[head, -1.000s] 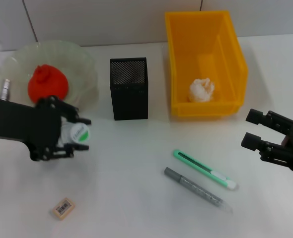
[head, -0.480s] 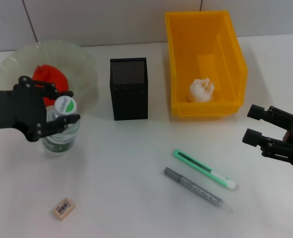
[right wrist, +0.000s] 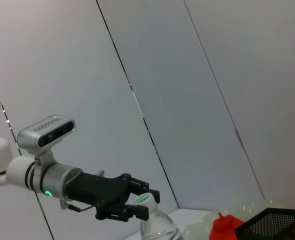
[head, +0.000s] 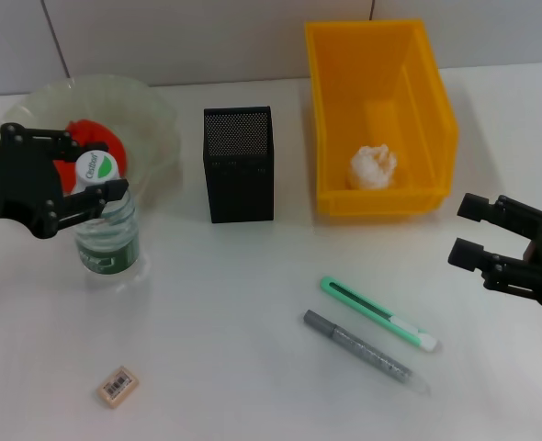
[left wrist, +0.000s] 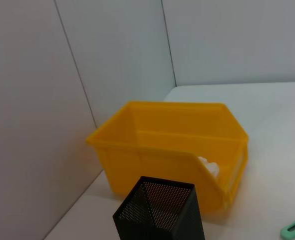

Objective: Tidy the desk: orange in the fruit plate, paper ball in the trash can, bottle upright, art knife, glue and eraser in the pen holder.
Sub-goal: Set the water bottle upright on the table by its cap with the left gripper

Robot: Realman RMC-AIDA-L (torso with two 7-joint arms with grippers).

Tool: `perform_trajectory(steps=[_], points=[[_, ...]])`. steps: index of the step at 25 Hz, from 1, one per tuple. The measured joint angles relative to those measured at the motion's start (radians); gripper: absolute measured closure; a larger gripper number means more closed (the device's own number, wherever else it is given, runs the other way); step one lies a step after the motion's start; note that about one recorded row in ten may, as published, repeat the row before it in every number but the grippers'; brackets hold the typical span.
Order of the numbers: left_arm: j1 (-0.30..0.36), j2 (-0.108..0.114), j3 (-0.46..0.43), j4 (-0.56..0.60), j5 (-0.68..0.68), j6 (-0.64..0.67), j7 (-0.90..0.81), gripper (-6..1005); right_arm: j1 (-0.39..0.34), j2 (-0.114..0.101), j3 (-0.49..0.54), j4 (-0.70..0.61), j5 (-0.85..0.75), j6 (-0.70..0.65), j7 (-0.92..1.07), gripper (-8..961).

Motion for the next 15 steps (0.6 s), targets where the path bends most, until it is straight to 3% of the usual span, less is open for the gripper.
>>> perform_trajectory(steps=[15], points=[[0.024,0.000,-0.040,-0.082,-0.053,-0.020,-0.030,569,0.006,-0.007,-0.001,0.000,0.000,0.002,-0.001,121]])
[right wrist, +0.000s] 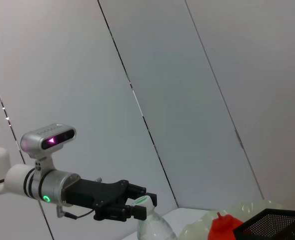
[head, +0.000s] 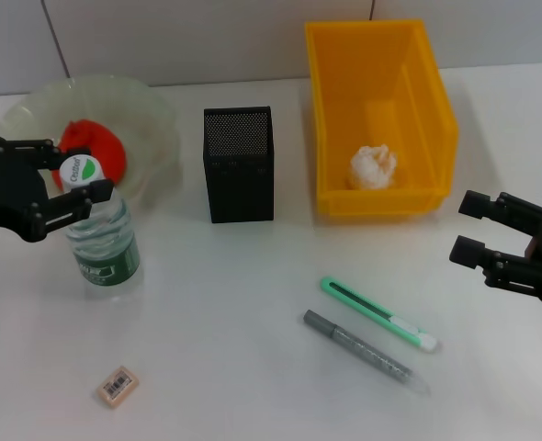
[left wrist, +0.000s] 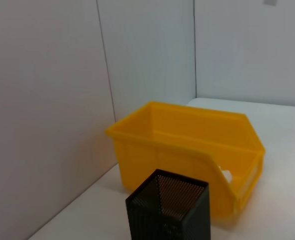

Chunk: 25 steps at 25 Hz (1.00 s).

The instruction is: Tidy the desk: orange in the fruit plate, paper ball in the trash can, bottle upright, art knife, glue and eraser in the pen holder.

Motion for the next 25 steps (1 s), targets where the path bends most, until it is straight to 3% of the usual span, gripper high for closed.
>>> perform_trajectory(steps=[6,14,23,25], points=[[-0.008,0.002,-0.018,-0.045,-0.006,-0.015,0.007,568,0.003,0.000,0.000,0.000,-0.008,0.000,0.000,121],[0.014,0.002,-0.021,-0.051,-0.108,-0.015,0.042,481,0.004,-0.005,0.000,0.000,-0.011,0.002,-0.001,121],[0.020,0.002,-0.022,-0.040,-0.120,-0.002,0.039,383,0.004,-0.010,0.000,0.000,-0.020,0.002,-0.002,121],[0.040,0.003,-0.028,-0.012,-0.167,0.030,0.046,317,0.004,-0.010,0.000,0.000,-0.021,0.001,-0.002,121]])
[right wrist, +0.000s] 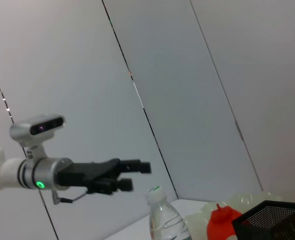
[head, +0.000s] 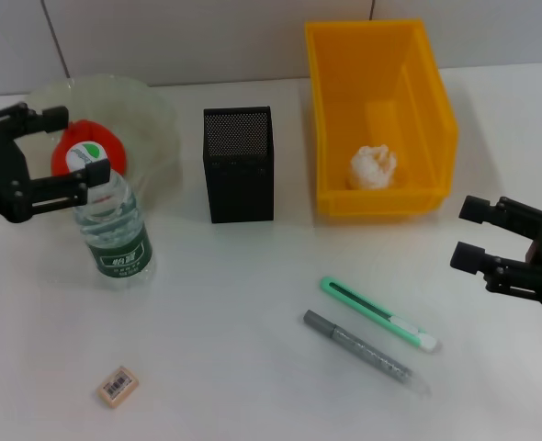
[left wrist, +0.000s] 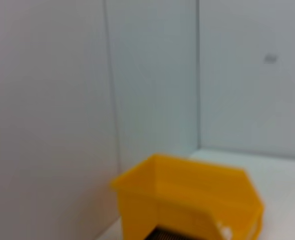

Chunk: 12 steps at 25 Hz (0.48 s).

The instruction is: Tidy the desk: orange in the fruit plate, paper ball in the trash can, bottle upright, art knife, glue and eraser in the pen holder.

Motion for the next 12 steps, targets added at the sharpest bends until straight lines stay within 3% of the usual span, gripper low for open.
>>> perform_trajectory(steps=[4,5,8,11,12], points=[[0.029,0.002,-0.006,0.044,-0.068,0.111,0.034,184,0.001,-0.002,0.035,-0.010,0.003,-0.012,0.003,121],[0.039,-0.001,-0.003,0.036,-0.077,0.239,0.110,185,0.002,-0.002,0.044,-0.022,0.003,-0.015,0.012,121],[0.047,-0.004,0.004,0.002,-0.078,0.254,0.160,187,0.003,-0.003,0.053,-0.064,0.001,-0.021,0.051,121],[0.059,-0.006,0.012,-0.126,-0.102,0.259,0.292,188,0.010,-0.009,0.045,-0.232,-0.036,-0.027,0.211,121],[0.059,-0.002,0.007,-0.263,-0.122,0.264,0.399,188,0.016,-0.008,0.044,-0.283,-0.057,-0.027,0.264,121]])
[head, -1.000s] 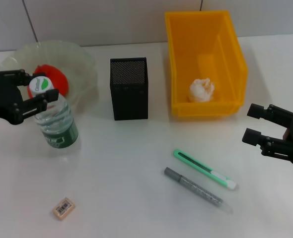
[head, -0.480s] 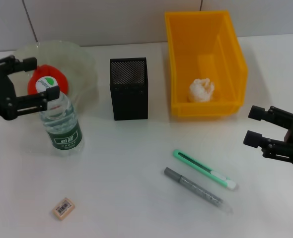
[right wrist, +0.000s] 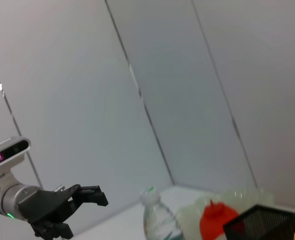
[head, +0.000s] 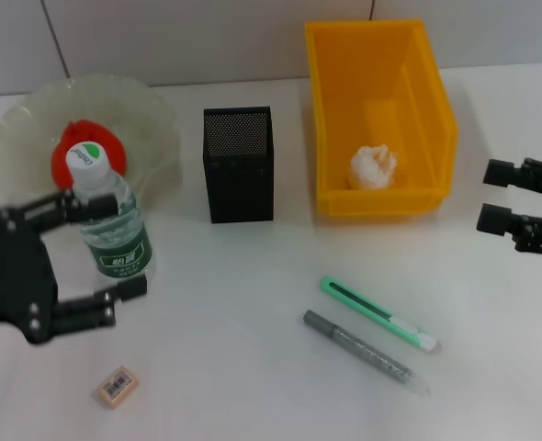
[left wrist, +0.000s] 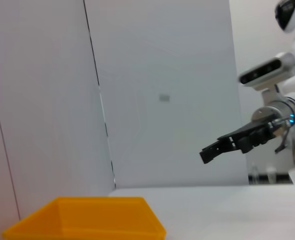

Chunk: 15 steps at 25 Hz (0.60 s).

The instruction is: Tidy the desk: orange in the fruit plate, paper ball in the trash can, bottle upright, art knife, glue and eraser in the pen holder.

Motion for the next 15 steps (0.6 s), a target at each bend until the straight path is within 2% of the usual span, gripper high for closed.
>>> perform_trajectory(steps=[1,2,3,6,7,8,11,12,15], points=[[0.000,0.000,0.000,0.000,0.000,0.000,0.000,188,0.000,0.000,0.000,0.000,0.000,0.000,0.000,121],[-0.001,0.001,-0.004,-0.059,-0.004,0.002,0.051,188,0.022,0.004,-0.001,-0.105,-0.062,-0.001,0.108,121],[0.000,0.002,-0.008,-0.107,-0.004,0.001,0.100,188,0.022,0.004,-0.001,-0.105,-0.062,-0.001,0.108,121],[0.001,0.003,-0.011,-0.211,0.002,-0.008,0.203,188,0.081,0.009,-0.004,-0.262,-0.188,-0.010,0.284,121],[0.002,0.003,-0.013,-0.258,0.003,-0.016,0.237,188,0.124,0.010,-0.012,-0.339,-0.264,-0.030,0.388,121],[0.002,0.003,-0.013,-0.258,0.003,-0.016,0.237,188,0.124,0.010,-0.012,-0.339,-0.264,-0.030,0.388,121],[0.002,0.004,-0.016,-0.324,0.004,-0.035,0.265,188,0.193,0.010,-0.050,-0.452,-0.386,-0.068,0.549,120],[0.002,0.004,-0.016,-0.343,0.004,-0.044,0.272,188,0.234,0.009,-0.102,-0.524,-0.460,-0.086,0.642,120],[0.004,0.002,-0.016,-0.354,0.005,-0.046,0.276,188,0.268,0.008,-0.161,-0.578,-0.541,-0.093,0.723,120]])
